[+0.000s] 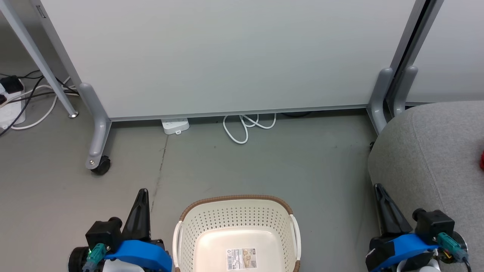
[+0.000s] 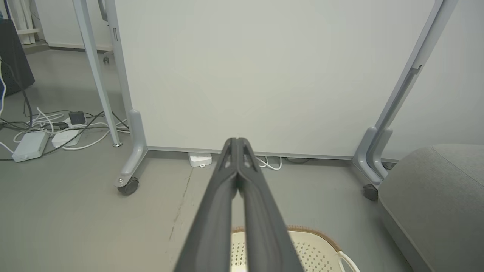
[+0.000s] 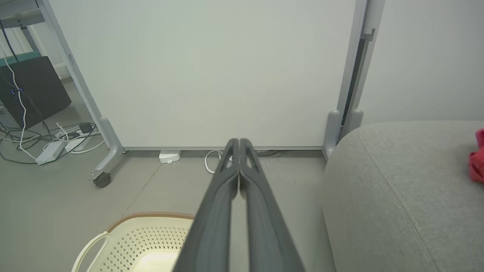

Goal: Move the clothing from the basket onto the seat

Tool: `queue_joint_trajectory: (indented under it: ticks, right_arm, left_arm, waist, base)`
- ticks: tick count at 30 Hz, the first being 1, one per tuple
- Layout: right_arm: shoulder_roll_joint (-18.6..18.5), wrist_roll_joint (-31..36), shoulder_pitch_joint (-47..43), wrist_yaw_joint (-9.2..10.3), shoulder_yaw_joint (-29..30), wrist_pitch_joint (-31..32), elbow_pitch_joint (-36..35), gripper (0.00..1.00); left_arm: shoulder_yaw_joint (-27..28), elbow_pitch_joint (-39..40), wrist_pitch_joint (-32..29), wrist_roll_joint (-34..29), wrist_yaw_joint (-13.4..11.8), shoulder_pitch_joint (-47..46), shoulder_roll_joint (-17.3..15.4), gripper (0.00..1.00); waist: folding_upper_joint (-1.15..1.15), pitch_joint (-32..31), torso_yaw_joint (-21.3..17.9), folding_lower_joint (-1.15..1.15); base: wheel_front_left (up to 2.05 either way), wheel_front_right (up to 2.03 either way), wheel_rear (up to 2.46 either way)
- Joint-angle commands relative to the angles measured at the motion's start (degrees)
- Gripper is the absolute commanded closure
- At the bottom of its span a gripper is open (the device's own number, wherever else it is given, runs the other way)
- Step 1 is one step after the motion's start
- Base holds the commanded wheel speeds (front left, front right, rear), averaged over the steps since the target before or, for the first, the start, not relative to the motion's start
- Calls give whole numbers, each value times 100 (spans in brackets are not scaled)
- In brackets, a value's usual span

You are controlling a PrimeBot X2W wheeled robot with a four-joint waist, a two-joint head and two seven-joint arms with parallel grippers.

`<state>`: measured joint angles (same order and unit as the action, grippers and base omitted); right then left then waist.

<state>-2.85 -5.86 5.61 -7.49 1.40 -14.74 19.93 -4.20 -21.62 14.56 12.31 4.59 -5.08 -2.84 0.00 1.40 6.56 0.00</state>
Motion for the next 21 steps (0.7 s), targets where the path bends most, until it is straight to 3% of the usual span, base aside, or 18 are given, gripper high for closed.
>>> queue_joint_trajectory:
  ticks: [1, 21]
  right_arm:
    - [-3, -199, 85, 0, 52, 62, -37, 100]
    - [-5, -2399, 60, 0, 151, 580, -220, 100]
  left_arm:
    - [55, 57, -65, 192, 8, -102, -2, 100]
    - [310, 265, -583, 2219, 84, -104, -4, 100]
  waist:
    - [0, -2, -8, 0]
    - [0, -21, -114, 0]
  base:
    - [0, 0, 0]
    - [0, 0, 0]
